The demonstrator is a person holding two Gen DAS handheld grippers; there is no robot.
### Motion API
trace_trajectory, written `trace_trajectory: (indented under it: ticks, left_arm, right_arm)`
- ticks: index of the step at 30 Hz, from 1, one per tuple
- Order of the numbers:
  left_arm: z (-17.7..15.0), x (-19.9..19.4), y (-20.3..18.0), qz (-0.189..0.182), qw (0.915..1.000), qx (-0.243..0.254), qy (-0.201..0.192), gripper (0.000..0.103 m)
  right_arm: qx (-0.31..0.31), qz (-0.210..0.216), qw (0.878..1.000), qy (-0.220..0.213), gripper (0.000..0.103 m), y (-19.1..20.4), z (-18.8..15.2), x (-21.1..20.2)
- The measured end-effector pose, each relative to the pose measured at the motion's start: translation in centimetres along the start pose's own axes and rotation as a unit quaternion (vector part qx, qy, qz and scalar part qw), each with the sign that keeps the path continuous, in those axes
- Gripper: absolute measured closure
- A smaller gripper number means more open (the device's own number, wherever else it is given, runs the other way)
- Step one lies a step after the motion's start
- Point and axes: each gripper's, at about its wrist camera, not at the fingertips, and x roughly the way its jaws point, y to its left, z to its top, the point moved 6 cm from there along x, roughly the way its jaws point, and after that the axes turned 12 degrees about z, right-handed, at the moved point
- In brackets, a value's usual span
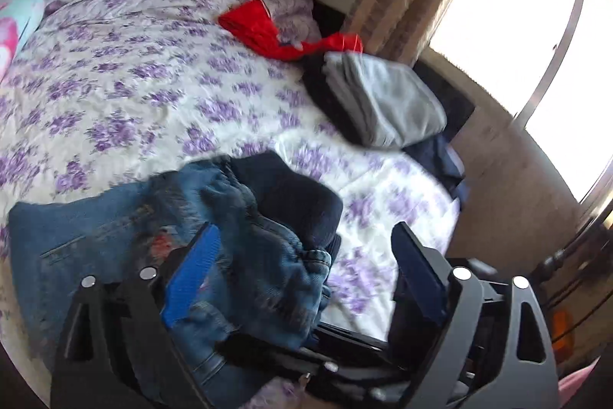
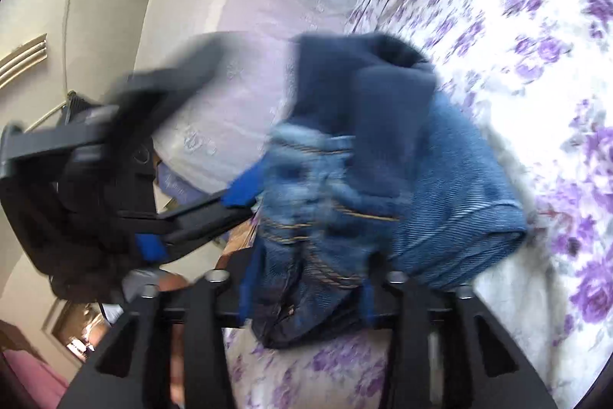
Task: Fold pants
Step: 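Fold the lifted jeans end over onto the rest with both grippers, then open the right gripper and withdraw it from the folded jeans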
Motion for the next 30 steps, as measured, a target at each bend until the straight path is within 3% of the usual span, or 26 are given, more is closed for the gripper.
trace_trajectory:
  ticks: [3, 8, 11, 12, 15, 17, 19, 21, 24, 26, 28, 30]
  left_arm:
    - [1.0, -3.5, 3.2, 0.024, 0.9982, -0.037, -0.041, 0.010]
    - [-0.7, -5.9, 8.7, 0.099, 0.9906, -0.071, -0.062, 0.010]
    - [-3.0, -6.1, 10.2, 0.140, 0.9856, -0.065, -0.070, 0.010]
    - [-3.6, -6.1, 10.3, 0.149, 0.9843, -0.060, -0.073, 0.010]
    - [-5.5, -6.1, 9.7, 0.150, 0.9849, -0.039, -0.077, 0.010]
    - [-6.3, -5.9, 8.4, 0.146, 0.9859, -0.018, -0.080, 0.010]
    - [-7.0, -5.7, 7.5, 0.150, 0.9850, 0.007, -0.085, 0.010]
    - [-8.1, -4.6, 7.1, 0.157, 0.9848, 0.023, -0.070, 0.010]
    - [-10.1, -2.4, 7.5, 0.154, 0.9866, 0.027, -0.047, 0.009]
    - [-10.9, -2.0, 6.6, 0.190, 0.9778, 0.067, -0.058, 0.008]
    - [-11.0, -2.1, 6.2, 0.206, 0.9730, 0.087, -0.057, 0.008]
    - [-10.8, -3.1, 6.5, 0.186, 0.9777, 0.076, -0.061, 0.008]
  right_arm:
    - [0.019, -0.013, 1.000, -0.004, 0.042, 0.5, 0.3, -0.2]
    - [0.002, -0.132, 0.990, -0.049, 0.040, 1.4, 1.8, -3.4]
    - [-0.113, -0.239, 0.960, -0.088, 0.041, 3.8, 3.7, -5.4]
    - [-0.152, -0.252, 0.952, -0.091, 0.050, 4.4, 4.2, -5.4]
    - [-0.254, -0.230, 0.938, -0.056, 0.072, 7.4, 6.1, -2.3]
    - [-0.289, -0.210, 0.934, -0.006, 0.077, 8.2, 6.6, 0.0]
    - [-0.304, -0.229, 0.924, 0.035, 0.079, 7.0, 6.5, 2.3]
    - [-0.274, -0.273, 0.920, 0.068, 0.080, 3.1, 6.3, 2.3]
    - [-0.217, -0.226, 0.948, 0.061, 0.087, -0.4, 5.7, 0.0]
    - [-0.196, -0.221, 0.953, 0.072, 0.088, -0.1, 6.1, -0.3]
    - [-0.207, -0.239, 0.944, 0.090, 0.088, 0.4, 5.9, 0.2]
    - [-0.237, -0.255, 0.931, 0.107, 0.078, 2.3, 5.8, 0.9]
